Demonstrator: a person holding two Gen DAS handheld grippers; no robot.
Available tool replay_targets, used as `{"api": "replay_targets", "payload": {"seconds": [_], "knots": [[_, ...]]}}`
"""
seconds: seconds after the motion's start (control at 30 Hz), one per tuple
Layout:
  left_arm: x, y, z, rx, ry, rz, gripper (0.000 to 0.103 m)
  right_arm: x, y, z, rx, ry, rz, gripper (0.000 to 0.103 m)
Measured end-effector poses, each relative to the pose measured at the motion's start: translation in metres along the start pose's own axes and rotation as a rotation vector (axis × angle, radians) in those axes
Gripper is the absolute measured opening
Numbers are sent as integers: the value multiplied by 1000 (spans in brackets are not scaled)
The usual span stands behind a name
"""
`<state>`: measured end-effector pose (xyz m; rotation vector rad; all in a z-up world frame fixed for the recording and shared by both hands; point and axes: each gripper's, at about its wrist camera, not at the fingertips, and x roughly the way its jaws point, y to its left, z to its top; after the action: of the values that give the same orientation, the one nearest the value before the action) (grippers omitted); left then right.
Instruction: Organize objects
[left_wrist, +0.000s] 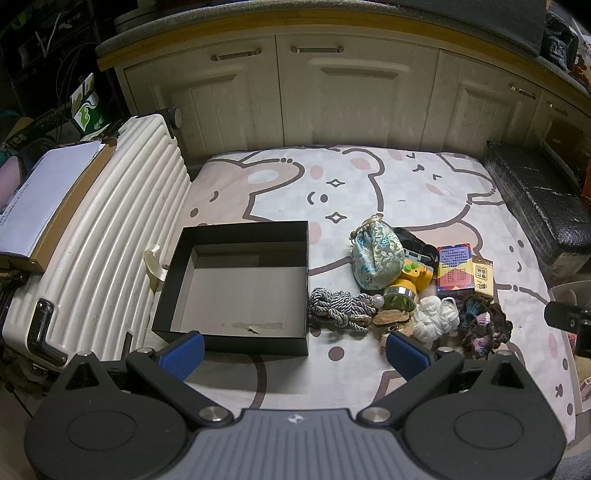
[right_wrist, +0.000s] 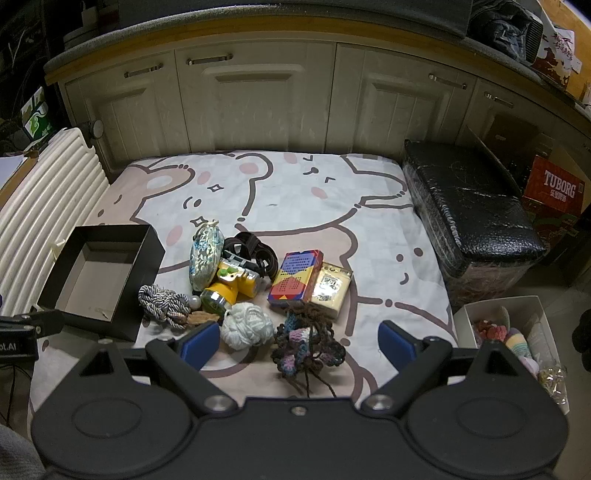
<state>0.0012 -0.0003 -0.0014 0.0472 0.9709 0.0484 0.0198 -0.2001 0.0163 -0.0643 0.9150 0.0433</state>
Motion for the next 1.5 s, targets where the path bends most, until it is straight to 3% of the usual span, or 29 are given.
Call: {"api": "replay_targets", "payload": {"seconds": [1.5], "knots": [[0, 1, 0, -43, 5, 24, 103, 0, 1, 1, 1, 3, -5, 93]]}}
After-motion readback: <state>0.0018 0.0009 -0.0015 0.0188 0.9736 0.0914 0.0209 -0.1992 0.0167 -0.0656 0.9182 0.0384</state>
